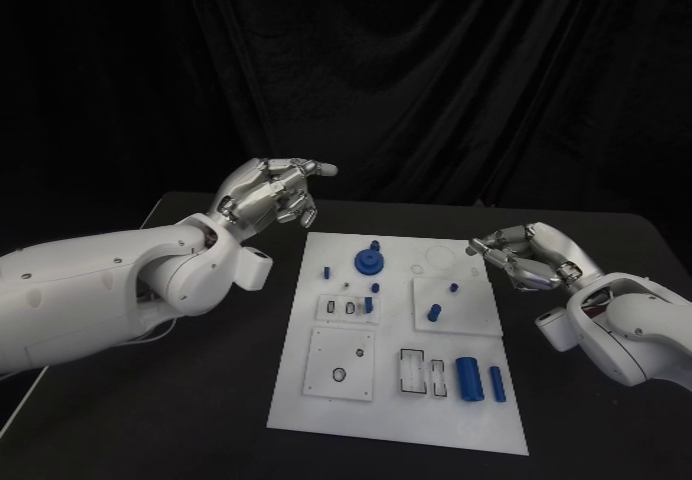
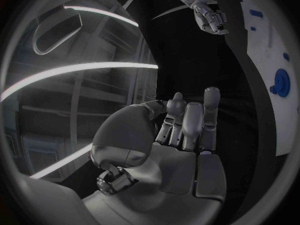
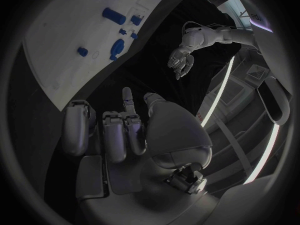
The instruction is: Assemble the parts on the task board
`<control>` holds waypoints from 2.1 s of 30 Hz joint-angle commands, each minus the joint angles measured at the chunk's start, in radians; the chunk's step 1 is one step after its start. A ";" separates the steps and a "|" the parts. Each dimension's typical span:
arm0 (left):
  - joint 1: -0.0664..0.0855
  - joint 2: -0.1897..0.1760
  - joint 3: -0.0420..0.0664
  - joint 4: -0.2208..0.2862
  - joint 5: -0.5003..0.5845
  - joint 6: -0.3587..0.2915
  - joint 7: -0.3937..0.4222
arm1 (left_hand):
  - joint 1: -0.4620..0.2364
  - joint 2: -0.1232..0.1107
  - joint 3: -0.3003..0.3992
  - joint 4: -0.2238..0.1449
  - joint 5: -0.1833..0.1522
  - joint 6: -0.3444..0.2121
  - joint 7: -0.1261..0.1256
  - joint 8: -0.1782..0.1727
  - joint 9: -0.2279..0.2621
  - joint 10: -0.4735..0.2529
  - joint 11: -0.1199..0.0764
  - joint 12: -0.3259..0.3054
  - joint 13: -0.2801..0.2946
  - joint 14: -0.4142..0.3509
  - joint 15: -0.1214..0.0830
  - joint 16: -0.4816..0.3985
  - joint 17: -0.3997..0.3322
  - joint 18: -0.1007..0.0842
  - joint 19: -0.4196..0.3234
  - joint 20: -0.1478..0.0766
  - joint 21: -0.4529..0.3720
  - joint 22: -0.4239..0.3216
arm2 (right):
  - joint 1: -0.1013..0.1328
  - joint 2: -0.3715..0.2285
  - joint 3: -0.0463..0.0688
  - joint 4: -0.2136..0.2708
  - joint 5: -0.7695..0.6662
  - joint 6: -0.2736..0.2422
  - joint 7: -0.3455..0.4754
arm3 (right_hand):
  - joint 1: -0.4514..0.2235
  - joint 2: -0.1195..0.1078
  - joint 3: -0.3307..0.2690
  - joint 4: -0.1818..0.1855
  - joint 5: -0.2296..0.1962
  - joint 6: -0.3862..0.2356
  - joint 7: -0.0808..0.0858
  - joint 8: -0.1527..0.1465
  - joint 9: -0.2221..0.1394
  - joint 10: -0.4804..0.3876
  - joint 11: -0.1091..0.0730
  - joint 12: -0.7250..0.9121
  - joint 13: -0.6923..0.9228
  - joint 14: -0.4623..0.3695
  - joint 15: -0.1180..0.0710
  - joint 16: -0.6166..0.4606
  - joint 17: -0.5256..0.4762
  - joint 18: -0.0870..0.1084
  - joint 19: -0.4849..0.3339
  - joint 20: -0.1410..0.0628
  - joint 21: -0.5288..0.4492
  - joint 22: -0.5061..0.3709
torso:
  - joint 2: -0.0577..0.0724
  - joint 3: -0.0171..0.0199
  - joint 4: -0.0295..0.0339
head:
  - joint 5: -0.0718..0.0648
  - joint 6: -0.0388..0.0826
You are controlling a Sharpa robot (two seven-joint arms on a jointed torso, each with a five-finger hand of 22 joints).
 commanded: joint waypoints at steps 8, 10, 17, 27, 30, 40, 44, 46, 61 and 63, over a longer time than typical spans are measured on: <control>0.004 0.106 0.001 -0.105 -0.549 -0.132 -0.180 | 0.034 -0.024 -0.125 0.157 -0.092 0.070 -0.031 0.027 0.049 0.409 -0.034 0.253 0.539 0.287 -0.039 0.083 0.402 -0.102 0.451 -0.040 0.188 0.438 | -0.061 0.021 0.001 -0.035 0.069 0.041 0.071 | 0.054 0.005 -0.011 -0.005 0.048 -0.036 -0.002 0.057 0.021 0.104 -0.013 0.003 0.263 0.101 -0.011 0.003 0.263 -0.007 0.031 -0.003 0.038 0.201 | -0.038 0.0333 -0.0300 | 0.044 -0.029; 0.004 0.122 0.001 -0.121 -0.585 -0.116 -0.227 | 0.035 -0.025 -0.143 0.163 -0.089 0.070 -0.031 0.027 0.057 0.409 -0.035 0.253 0.539 0.287 -0.041 0.083 0.402 -0.106 0.474 -0.042 0.194 0.457 | -0.067 0.026 0.001 -0.041 0.067 0.042 0.072 | 0.059 0.005 -0.011 -0.005 0.053 -0.039 -0.002 0.063 0.023 0.104 -0.013 0.003 0.263 0.101 -0.012 0.003 0.263 -0.008 0.032 -0.004 0.041 0.202 | -0.042 0.0382 -0.0341 | 0.047 -0.033; 0.002 0.156 0.001 -0.133 -0.699 -0.056 -0.351 | 0.049 -0.017 -0.179 0.162 -0.087 0.104 -0.049 0.072 0.121 0.409 -0.051 0.253 0.539 0.287 -0.054 0.083 0.402 -0.115 0.519 -0.055 0.204 0.500 | -0.074 0.033 0.001 -0.048 0.049 0.051 0.055 | 0.067 0.005 -0.011 -0.005 0.061 -0.045 -0.003 0.073 0.026 0.104 -0.014 0.003 0.263 0.101 -0.012 0.003 0.263 -0.009 0.036 -0.005 0.048 0.204 | -0.047 0.0470 -0.0417 | 0.043 -0.039; 0.000 0.191 0.001 -0.104 -0.981 0.029 -0.557 | 0.057 -0.028 -0.281 0.150 -0.152 0.044 -0.107 0.352 0.534 0.409 -0.102 0.253 0.539 0.287 -0.103 0.083 0.402 -0.132 0.594 -0.104 0.220 0.581 | -0.081 0.033 0.000 -0.044 0.020 0.045 0.063 | 0.107 0.001 -0.002 -0.019 0.105 -0.057 -0.006 0.101 0.035 0.104 -0.017 0.003 0.263 0.101 -0.016 0.003 0.263 -0.017 0.054 -0.009 0.078 0.213 | -0.053 0.0616 -0.0446 | 0.040 -0.044; 0.000 0.203 0.001 -0.098 -1.007 0.069 -0.637 | 0.052 -0.034 -0.302 0.156 -0.167 0.017 -0.125 0.439 0.684 0.409 -0.119 0.253 0.539 0.287 -0.121 0.083 0.402 -0.135 0.604 -0.121 0.221 0.592 | -0.083 0.027 0.000 -0.043 0.018 0.043 0.065 | 0.110 0.001 -0.001 -0.018 0.108 -0.058 -0.006 0.105 0.036 0.104 -0.018 0.003 0.263 0.101 -0.016 0.003 0.263 -0.017 0.056 -0.009 0.080 0.214 | -0.054 0.0641 -0.0506 | 0.045 -0.042; -0.005 0.250 0.001 -0.093 -1.035 0.193 -0.982 | -0.042 -0.042 -0.382 0.156 -0.298 -0.023 -0.116 0.391 0.792 0.409 -0.116 0.253 0.539 0.287 -0.122 0.083 0.402 -0.124 0.590 -0.126 0.201 0.545 | -0.090 0.025 0.000 -0.051 0.014 0.043 0.081 | 0.120 0.002 0.002 -0.019 0.117 -0.064 -0.007 0.115 0.038 0.104 -0.019 0.003 0.263 0.101 -0.018 0.003 0.263 -0.020 0.062 -0.010 0.092 0.217 | -0.060 0.0696 -0.0571 | 0.053 -0.070; -0.012 0.265 0.001 -0.096 -1.036 0.211 -1.045 | -0.069 -0.036 -0.408 0.158 -0.323 0.006 -0.126 0.393 0.837 0.409 -0.125 0.253 0.539 0.287 -0.132 0.083 0.402 -0.123 0.591 -0.133 0.194 0.536 | -0.095 0.026 0.000 -0.057 0.011 0.045 0.087 | 0.123 0.003 0.004 -0.020 0.118 -0.065 -0.008 0.118 0.039 0.104 -0.019 0.003 0.263 0.101 -0.018 0.003 0.263 -0.020 0.063 -0.011 0.092 0.217 | -0.062 0.0659 -0.0529 | 0.052 -0.077; -0.018 0.273 0.001 -0.100 -1.037 0.219 -1.071 | -0.096 -0.039 -0.430 0.160 -0.350 0.014 -0.130 0.392 0.861 0.409 -0.130 0.253 0.539 0.287 -0.135 0.083 0.402 -0.121 0.590 -0.139 0.190 0.529 | -0.099 0.026 0.000 -0.059 0.007 0.047 0.089 | 0.125 0.004 0.005 -0.021 0.119 -0.065 -0.008 0.119 0.039 0.104 -0.020 0.003 0.263 0.101 -0.018 0.003 0.263 -0.020 0.063 -0.011 0.093 0.217 | -0.062 0.0666 -0.0522 | 0.053 -0.080; -0.052 0.291 0.001 -0.118 -1.038 0.233 -1.205 | -0.112 -0.032 -0.461 0.147 -0.336 0.038 -0.140 0.365 0.915 0.409 -0.139 0.253 0.539 0.287 -0.146 0.083 0.402 -0.111 0.575 -0.149 0.166 0.481 | -0.104 0.024 0.000 -0.061 -0.011 0.050 0.088 | 0.127 0.003 0.006 -0.021 0.120 -0.068 -0.008 0.121 0.039 0.104 -0.020 0.003 0.263 0.101 -0.018 0.003 0.263 -0.020 0.062 -0.011 0.092 0.217 | -0.061 0.0643 -0.0473 | 0.053 -0.104; -0.054 0.291 0.001 -0.119 -1.038 0.232 -1.209 | -0.112 -0.032 -0.461 0.147 -0.336 0.039 -0.140 0.365 0.915 0.409 -0.139 0.253 0.539 0.287 -0.146 0.083 0.402 -0.111 0.574 -0.149 0.166 0.481 | -0.104 0.025 0.000 -0.062 -0.012 0.050 0.088 | 0.127 0.003 0.006 -0.021 0.120 -0.068 -0.008 0.121 0.039 0.104 -0.020 0.003 0.263 0.101 -0.018 0.003 0.263 -0.020 0.062 -0.011 0.092 0.217 | -0.061 0.0648 -0.0479 | 0.055 -0.106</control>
